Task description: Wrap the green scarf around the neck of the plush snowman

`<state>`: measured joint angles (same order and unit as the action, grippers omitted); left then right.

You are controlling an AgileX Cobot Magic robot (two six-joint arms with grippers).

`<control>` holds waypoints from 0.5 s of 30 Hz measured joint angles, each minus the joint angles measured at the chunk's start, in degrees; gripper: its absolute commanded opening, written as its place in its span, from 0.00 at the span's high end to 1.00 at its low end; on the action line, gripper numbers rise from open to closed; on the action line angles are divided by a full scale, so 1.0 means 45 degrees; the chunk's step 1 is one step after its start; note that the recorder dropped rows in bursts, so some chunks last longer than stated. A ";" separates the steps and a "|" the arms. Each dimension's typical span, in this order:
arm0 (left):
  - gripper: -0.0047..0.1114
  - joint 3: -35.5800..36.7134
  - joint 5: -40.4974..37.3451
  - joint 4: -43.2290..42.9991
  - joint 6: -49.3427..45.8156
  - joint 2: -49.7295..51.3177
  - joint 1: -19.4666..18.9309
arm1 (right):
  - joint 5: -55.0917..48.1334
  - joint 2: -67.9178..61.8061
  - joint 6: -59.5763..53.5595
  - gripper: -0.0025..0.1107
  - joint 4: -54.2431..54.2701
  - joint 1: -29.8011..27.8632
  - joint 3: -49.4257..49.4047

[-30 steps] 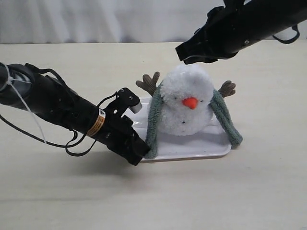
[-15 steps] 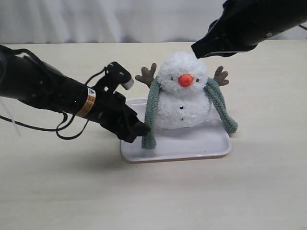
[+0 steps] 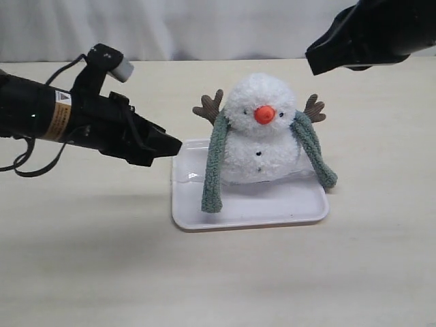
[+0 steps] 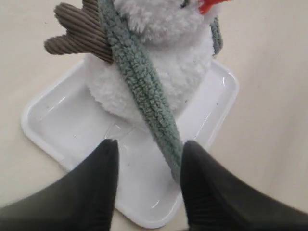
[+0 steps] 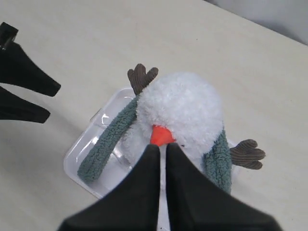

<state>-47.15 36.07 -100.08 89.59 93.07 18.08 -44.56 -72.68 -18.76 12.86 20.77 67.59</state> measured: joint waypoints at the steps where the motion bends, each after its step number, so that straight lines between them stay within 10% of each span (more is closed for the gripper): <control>1: 0.80 0.0143 -0.0148 0.0000 0.0095 -0.0259 -0.0006 | 0.0098 0.0125 0.0000 0.94 0.0000 0.0000 -0.0064; 5: 0.95 0.0677 -0.0566 -0.0036 0.0394 -0.1875 -0.0006 | 0.0498 0.0782 0.0000 0.94 0.0000 0.0000 -0.0447; 15: 0.96 0.2210 -0.2461 -0.0036 0.1353 -0.6650 -0.0006 | 0.1142 0.2042 0.0000 0.94 0.0361 0.0000 -0.0927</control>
<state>-37.21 24.99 -100.24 95.68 63.14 18.06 -39.43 -63.49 -18.76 14.49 20.77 63.42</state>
